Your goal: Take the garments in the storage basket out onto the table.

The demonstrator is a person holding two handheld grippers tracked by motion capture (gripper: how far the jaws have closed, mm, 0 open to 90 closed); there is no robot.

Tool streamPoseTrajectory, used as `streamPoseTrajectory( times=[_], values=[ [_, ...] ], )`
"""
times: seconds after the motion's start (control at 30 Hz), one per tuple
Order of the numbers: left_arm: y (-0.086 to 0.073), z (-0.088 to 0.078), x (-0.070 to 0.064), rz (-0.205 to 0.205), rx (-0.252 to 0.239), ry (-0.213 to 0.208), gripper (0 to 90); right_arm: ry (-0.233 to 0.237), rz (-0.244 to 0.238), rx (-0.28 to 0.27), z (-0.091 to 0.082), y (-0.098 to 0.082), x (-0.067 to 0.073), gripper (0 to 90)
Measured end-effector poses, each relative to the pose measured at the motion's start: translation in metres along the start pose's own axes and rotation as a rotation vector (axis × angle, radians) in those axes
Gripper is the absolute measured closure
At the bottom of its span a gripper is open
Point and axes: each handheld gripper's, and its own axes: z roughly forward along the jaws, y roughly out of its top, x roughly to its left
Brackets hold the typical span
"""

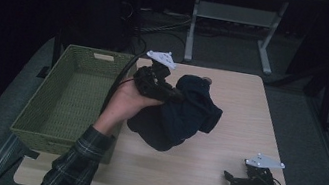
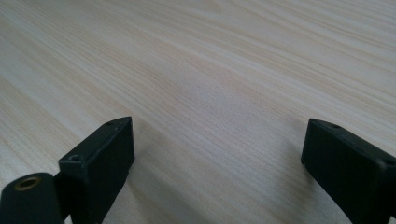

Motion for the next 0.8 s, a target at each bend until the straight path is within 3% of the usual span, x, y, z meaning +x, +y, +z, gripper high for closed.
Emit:
streamPoseTrajectory(
  times=[0.6,0.8],
  values=[
    [-0.014,0.078,0.009,-0.054,0.08,-0.023,83.1,0.002,0.0,0.0,0.0,0.0,0.0,9.2],
    [-0.016,0.093,0.014,-0.059,0.108,-0.028,80.7,0.003,0.003,0.001,0.0,0.0,0.0,9.2]
  ],
)
